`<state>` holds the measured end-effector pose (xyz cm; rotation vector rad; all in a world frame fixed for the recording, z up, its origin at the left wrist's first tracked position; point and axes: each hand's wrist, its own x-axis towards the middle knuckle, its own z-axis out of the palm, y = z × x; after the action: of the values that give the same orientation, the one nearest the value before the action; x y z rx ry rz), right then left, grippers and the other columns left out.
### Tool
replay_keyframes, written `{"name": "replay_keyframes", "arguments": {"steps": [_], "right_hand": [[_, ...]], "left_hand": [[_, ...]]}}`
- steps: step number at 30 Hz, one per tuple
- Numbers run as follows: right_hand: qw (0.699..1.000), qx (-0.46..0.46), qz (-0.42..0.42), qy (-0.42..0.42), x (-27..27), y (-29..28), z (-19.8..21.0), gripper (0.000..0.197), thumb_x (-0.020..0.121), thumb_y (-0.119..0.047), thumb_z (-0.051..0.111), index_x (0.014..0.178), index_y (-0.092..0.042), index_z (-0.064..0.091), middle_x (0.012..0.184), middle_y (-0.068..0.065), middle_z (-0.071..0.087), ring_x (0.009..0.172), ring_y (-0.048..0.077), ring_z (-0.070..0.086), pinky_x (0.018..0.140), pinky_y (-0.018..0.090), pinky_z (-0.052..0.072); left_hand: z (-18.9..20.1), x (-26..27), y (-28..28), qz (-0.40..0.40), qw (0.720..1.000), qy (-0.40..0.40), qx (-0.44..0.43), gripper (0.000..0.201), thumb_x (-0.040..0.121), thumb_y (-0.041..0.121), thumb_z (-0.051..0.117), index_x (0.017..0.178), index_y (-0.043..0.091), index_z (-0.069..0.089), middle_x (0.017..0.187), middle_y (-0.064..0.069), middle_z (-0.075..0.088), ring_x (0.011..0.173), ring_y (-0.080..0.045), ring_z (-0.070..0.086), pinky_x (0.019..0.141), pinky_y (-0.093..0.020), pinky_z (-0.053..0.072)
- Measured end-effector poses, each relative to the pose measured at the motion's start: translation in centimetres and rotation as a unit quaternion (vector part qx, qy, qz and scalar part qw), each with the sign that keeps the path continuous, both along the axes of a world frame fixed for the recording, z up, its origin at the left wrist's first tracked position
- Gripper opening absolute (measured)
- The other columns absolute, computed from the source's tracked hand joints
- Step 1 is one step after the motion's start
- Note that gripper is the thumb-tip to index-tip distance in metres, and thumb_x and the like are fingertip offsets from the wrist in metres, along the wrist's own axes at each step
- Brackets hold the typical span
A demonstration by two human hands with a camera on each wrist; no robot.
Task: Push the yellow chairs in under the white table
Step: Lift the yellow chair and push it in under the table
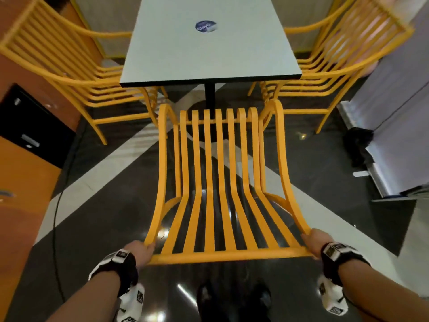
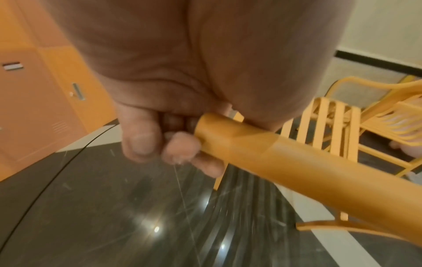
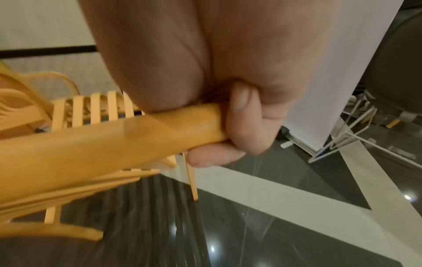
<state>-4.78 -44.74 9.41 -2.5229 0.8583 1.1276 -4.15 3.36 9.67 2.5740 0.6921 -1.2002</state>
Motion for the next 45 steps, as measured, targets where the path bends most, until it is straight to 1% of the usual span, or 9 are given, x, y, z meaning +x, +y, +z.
{"name": "replay_keyframes", "arguments": {"steps": [3, 6, 14, 17, 25, 28, 33, 39, 45], "right_hand": [[0.999, 0.006, -0.017, -0.043, 3.4, 1.0, 2.5, 0.038, 0.098, -0.03, 0.045, 0.112, -0.001, 0.064, 0.116, 0.02, 0.068, 0.1, 0.034, 0.064, 0.075, 0.032, 0.044], [0.995, 0.007, -0.04, -0.089, 7.5, 1.9, 4.9, 0.028, 0.094, -0.021, 0.044, 0.1, -0.003, 0.064, 0.108, 0.021, 0.069, 0.097, 0.037, 0.067, 0.077, 0.036, 0.05], [0.973, 0.066, -0.126, -0.181, 17.3, 1.0, 6.8, 0.039, 0.092, -0.025, 0.039, 0.087, 0.002, 0.065, 0.073, 0.019, 0.072, 0.052, 0.03, 0.066, 0.046, 0.027, 0.049], [0.964, 0.103, -0.138, -0.204, 19.1, 0.1, 6.5, 0.032, 0.089, -0.026, 0.05, 0.093, 0.0, 0.068, 0.081, 0.016, 0.075, 0.071, 0.032, 0.072, 0.072, 0.038, 0.058], [0.889, 0.276, -0.281, -0.235, 22.2, -1.8, 5.0, 0.057, 0.086, -0.046, 0.058, 0.117, 0.002, 0.059, 0.106, 0.022, 0.07, 0.077, 0.027, 0.071, 0.064, 0.037, 0.06], [0.887, 0.309, -0.265, -0.219, 22.0, -2.0, 5.5, 0.066, 0.082, -0.047, 0.067, 0.124, 0.001, 0.05, 0.117, 0.024, 0.064, 0.088, 0.028, 0.066, 0.076, 0.042, 0.057], [0.926, 0.271, -0.137, -0.223, 21.2, -3.1, 5.2, 0.122, 0.035, -0.087, 0.068, 0.133, -0.018, 0.044, 0.108, 0.007, 0.065, 0.104, 0.027, 0.063, 0.098, 0.048, 0.049], [0.945, 0.198, -0.07, -0.251, 24.1, -1.5, 6.3, 0.072, 0.086, -0.049, 0.064, 0.141, -0.006, 0.044, 0.12, 0.014, 0.064, 0.112, 0.032, 0.06, 0.098, 0.043, 0.045], [0.939, 0.128, -0.085, -0.306, 29.0, 0.2, 7.0, 0.064, 0.087, -0.044, 0.064, 0.135, -0.004, 0.05, 0.108, 0.016, 0.068, 0.103, 0.036, 0.063, 0.088, 0.043, 0.051]], "left_hand": [[2.6, 3.6, 0.4, -0.004, 0.998, -0.058, 0.0, 0.047, 0.096, 0.039, 0.039, 0.112, 0.003, 0.065, 0.112, -0.019, 0.069, 0.101, -0.035, 0.066, 0.077, -0.033, 0.048], [4.9, 7.7, -0.5, 0.032, 0.992, -0.121, 0.004, 0.043, 0.099, 0.019, 0.028, 0.118, 0.001, 0.061, 0.124, -0.022, 0.063, 0.115, -0.038, 0.059, 0.09, -0.037, 0.044], [6.3, 17.2, -1.4, 0.148, 0.958, -0.245, -0.029, 0.051, 0.1, 0.03, 0.023, 0.121, -0.003, 0.057, 0.124, -0.03, 0.059, 0.117, -0.045, 0.054, 0.097, -0.045, 0.041], [6.4, 19.1, -1.6, 0.162, 0.952, -0.257, -0.029, 0.051, 0.1, 0.031, 0.025, 0.118, -0.003, 0.058, 0.121, -0.031, 0.06, 0.114, -0.046, 0.056, 0.095, -0.045, 0.042], [7.9, 20.1, -2.9, 0.208, 0.933, -0.29, -0.047, 0.045, 0.1, 0.034, 0.027, 0.123, 0.005, 0.053, 0.106, -0.023, 0.062, 0.105, -0.043, 0.059, 0.089, -0.045, 0.045], [8.4, 19.4, -3.6, 0.232, 0.928, -0.275, -0.096, 0.058, 0.096, 0.047, 0.043, 0.143, 0.014, 0.038, 0.125, -0.019, 0.058, 0.118, -0.039, 0.055, 0.099, -0.046, 0.042], [8.4, 19.7, -3.4, 0.198, 0.935, -0.269, -0.116, 0.083, 0.081, 0.05, 0.068, 0.145, 0.011, 0.033, 0.136, -0.017, 0.053, 0.123, -0.035, 0.054, 0.1, -0.043, 0.043], [9.1, 23.5, -2.7, 0.195, 0.939, -0.263, -0.102, 0.097, 0.08, 0.054, 0.068, 0.153, 0.009, 0.022, 0.15, -0.019, 0.041, 0.135, -0.038, 0.044, 0.107, -0.048, 0.039], [9.2, 28.4, -3.2, 0.212, 0.929, -0.287, -0.098, 0.095, 0.079, 0.055, 0.069, 0.151, 0.008, 0.028, 0.146, -0.018, 0.047, 0.132, -0.039, 0.047, 0.106, -0.048, 0.041]]}}
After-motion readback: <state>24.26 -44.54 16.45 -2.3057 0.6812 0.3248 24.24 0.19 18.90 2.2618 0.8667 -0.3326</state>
